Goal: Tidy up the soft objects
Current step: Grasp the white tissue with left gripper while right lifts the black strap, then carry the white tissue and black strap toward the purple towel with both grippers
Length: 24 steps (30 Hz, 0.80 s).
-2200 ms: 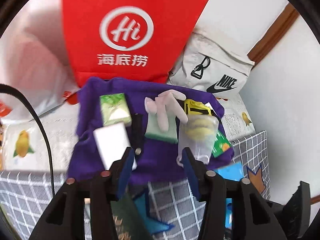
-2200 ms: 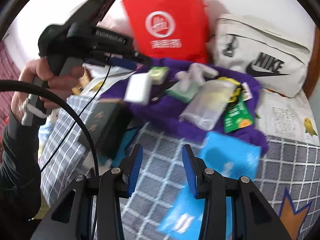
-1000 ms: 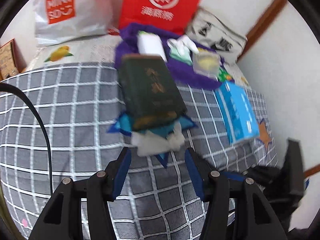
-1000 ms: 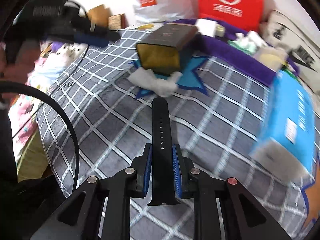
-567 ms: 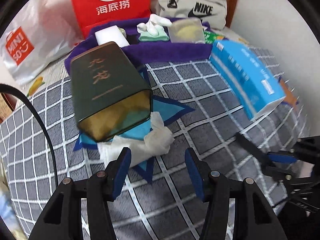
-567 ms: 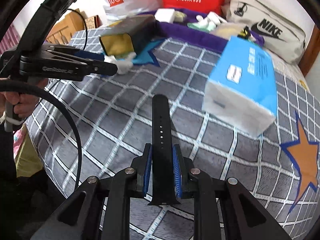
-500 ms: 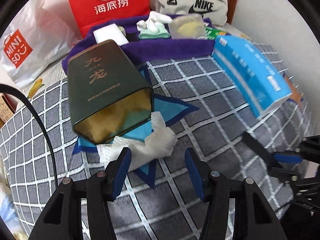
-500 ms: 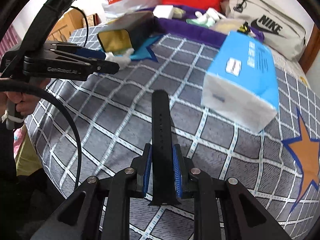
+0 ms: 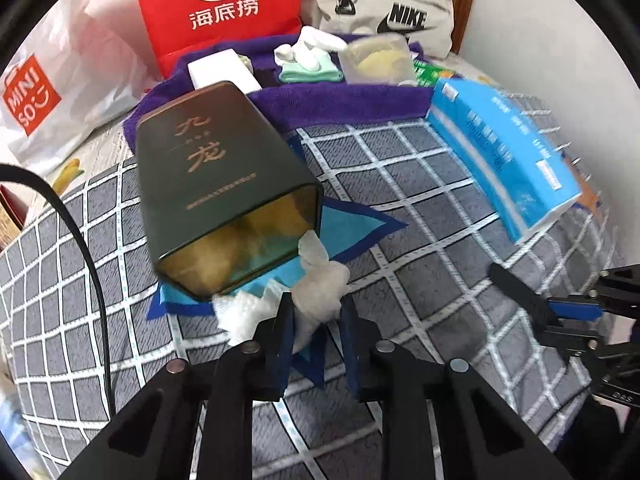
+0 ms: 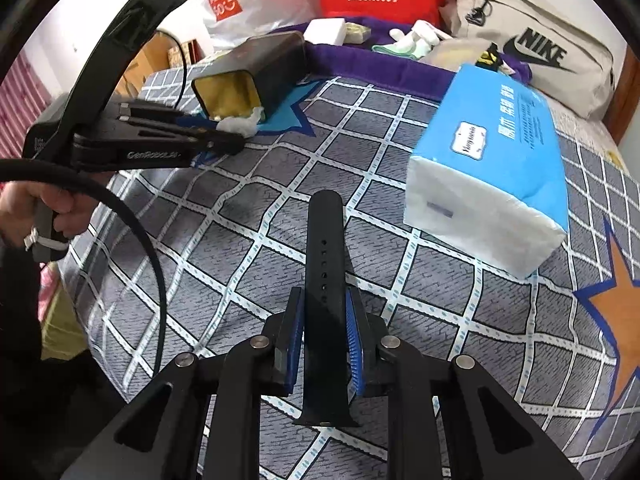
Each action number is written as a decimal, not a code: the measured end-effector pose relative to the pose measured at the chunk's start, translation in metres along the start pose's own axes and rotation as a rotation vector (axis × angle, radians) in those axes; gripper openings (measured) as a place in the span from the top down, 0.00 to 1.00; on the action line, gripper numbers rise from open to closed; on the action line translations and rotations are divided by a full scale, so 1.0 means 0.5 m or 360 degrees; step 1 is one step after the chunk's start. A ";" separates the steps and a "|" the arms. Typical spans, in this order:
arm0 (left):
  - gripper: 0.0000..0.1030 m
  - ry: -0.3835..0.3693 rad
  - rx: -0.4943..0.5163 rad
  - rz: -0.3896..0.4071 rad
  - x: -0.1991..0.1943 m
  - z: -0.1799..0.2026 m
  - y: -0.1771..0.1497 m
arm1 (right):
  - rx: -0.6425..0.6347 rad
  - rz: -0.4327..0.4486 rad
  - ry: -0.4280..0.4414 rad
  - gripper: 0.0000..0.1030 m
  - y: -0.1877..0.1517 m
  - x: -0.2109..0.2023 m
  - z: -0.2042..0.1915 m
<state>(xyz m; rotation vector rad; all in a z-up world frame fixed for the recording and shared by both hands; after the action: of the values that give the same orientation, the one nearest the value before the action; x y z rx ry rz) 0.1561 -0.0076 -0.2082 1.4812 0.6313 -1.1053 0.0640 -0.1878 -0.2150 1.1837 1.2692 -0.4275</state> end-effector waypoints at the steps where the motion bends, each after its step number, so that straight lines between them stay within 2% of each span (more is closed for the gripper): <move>1: 0.81 -0.0017 -0.0005 0.0016 -0.011 0.000 -0.001 | 0.0009 0.0012 0.0014 0.80 0.000 -0.006 0.000; 7: 0.81 -0.0148 -0.0076 0.0122 -0.077 -0.005 -0.003 | 0.0035 0.0081 0.0091 0.80 0.003 -0.041 -0.011; 14: 0.81 -0.0244 -0.0149 0.0184 -0.122 -0.014 0.001 | 0.0037 0.0157 0.0045 0.80 0.018 -0.079 -0.012; 24: 0.81 -0.0237 -0.0251 0.0257 -0.157 -0.046 0.022 | 0.0080 0.0304 -0.0017 0.80 0.076 -0.144 0.023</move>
<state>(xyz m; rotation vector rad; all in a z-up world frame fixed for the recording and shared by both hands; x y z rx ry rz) 0.1398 0.0264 -0.1350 1.2786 0.4750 -1.0066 0.0774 -0.2067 -0.1361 1.3302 1.1294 -0.3263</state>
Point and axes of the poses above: each gripper's, at about its wrist camera, not at the fingertips, and x roughly the way its jaws point, z to its right, y to its top, the point moved 3 cm from there along x, roughly the way its jaws point, and after that the axes turned 4 degrees about -x, right-handed, at the moved point
